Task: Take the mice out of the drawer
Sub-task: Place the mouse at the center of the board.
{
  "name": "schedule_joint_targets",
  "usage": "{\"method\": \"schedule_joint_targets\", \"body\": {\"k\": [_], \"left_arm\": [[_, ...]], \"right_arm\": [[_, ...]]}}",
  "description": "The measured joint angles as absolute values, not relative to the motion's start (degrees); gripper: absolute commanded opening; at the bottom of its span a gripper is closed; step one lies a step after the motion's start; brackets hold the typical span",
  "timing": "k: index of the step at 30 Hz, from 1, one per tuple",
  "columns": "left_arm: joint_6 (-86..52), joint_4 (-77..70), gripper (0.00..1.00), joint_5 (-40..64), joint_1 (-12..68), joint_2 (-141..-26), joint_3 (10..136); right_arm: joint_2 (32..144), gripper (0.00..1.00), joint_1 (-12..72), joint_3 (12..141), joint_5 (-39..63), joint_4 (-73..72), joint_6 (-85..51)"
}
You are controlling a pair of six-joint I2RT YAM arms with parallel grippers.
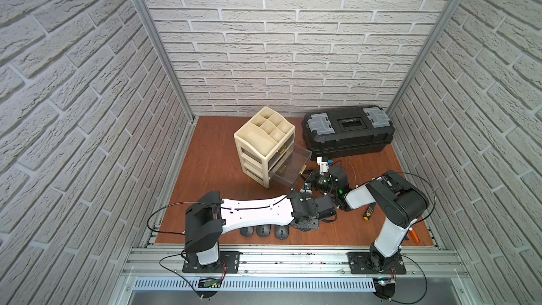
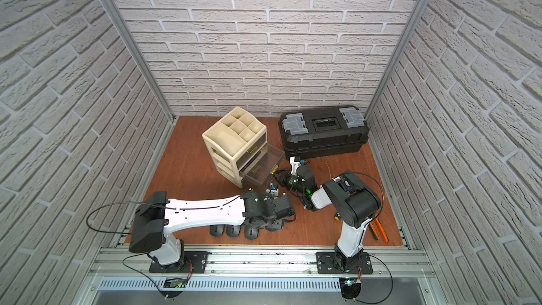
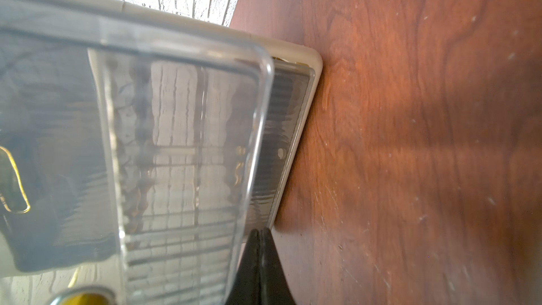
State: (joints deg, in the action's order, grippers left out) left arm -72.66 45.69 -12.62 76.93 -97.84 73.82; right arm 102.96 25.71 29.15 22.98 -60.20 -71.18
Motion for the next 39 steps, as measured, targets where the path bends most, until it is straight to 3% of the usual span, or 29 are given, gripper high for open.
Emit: {"method": "schedule_joint_targets", "body": {"k": [16,39], "left_arm": [[-76.34,36.77,0.51,-4.38,74.17,-100.16,63.72],[-75.59,36.47,0.68,-3.33,73.23,-100.53,63.48]], "right_arm": [[102.98,0.03,25.71,29.15,23.03,-60.20,-71.18],[104.31,0.03,25.71,29.15,23.22,-61.06,-71.37]]}}
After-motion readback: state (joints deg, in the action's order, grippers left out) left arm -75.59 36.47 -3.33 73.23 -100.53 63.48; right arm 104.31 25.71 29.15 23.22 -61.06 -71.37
